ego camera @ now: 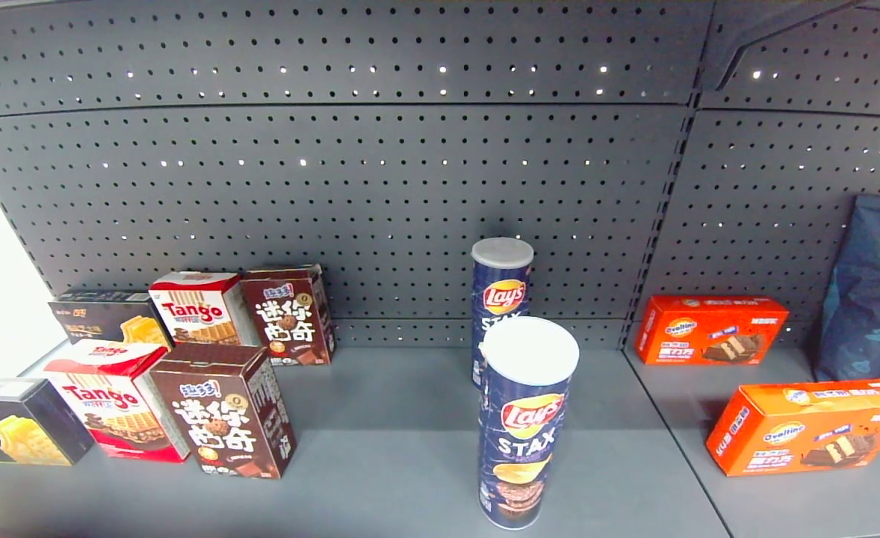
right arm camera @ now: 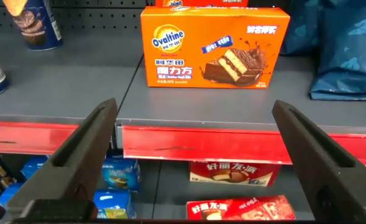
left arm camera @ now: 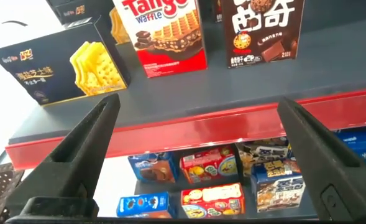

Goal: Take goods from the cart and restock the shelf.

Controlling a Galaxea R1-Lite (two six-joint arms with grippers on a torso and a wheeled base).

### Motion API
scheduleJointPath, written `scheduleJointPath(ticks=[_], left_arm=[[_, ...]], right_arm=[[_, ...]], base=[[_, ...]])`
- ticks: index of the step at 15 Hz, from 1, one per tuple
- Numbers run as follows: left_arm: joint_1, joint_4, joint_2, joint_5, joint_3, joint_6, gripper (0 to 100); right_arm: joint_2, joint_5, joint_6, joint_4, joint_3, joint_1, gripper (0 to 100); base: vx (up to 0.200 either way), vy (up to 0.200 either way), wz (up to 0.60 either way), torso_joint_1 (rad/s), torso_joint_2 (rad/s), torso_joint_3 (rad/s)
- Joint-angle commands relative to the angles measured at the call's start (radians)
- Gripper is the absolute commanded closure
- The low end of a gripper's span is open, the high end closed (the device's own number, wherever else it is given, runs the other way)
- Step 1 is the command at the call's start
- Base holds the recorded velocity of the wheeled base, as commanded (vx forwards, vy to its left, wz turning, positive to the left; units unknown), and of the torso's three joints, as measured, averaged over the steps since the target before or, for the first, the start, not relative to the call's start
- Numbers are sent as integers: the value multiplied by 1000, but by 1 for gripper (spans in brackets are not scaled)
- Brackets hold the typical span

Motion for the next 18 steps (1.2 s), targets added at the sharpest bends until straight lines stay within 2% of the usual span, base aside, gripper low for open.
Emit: scheduleJointPath(ticks=[1, 3, 6, 8, 9, 10, 12, 13, 14, 15, 16, 17, 18], left_arm=[[0, 1, 5, -8, 0, 2, 0], [0, -2, 5, -83, 1, 1, 0], [0, -10, 5, -299, 12, 13, 0], [2, -15, 5, -332, 12, 24, 0], [0, -16, 5, -355, 14, -19, 0], [0, -15, 5, -378, 12, -21, 0], [11, -15, 8, -370, 12, -38, 0], [74, -16, 16, -365, 12, -42, 0], [180, -16, 69, -368, 12, -32, 0], [210, -13, 75, -373, 12, -25, 0], [209, -15, 26, -371, 12, -32, 0], [221, -21, -76, -367, 15, -41, 0], [224, -62, -76, -352, 31, -61, 0]], right_arm=[[0, 0, -1, 0, 0, 0, 0], [0, 0, 1, 0, 0, 0, 0], [0, 0, -1, 0, 0, 0, 0], [0, 0, -1, 0, 0, 0, 0], [0, 0, -1, 0, 0, 0, 0], [0, 0, -1, 0, 0, 0, 0], [0, 0, -1, 0, 0, 0, 0], [0, 0, -1, 0, 0, 0, 0], [0, 0, -1, 0, 0, 0, 0], [0, 0, -1, 0, 0, 0, 0], [0, 0, -1, 0, 0, 0, 0], [0, 0, -1, 0, 0, 0, 0], [0, 0, -1, 0, 0, 0, 0]], base=[[0, 0, 0, 0, 0, 0], [0, 0, 0, 0, 0, 0], [0, 0, 0, 0, 0, 0], [0, 0, 0, 0, 0, 0], [0, 0, 0, 0, 0, 0], [0, 0, 0, 0, 0, 0], [0, 0, 0, 0, 0, 0], [0, 0, 0, 0, 0, 0], [0, 0, 0, 0, 0, 0], [0, 0, 0, 0, 0, 0], [0, 0, 0, 0, 0, 0], [0, 0, 0, 0, 0, 0], [0, 0, 0, 0, 0, 0]])
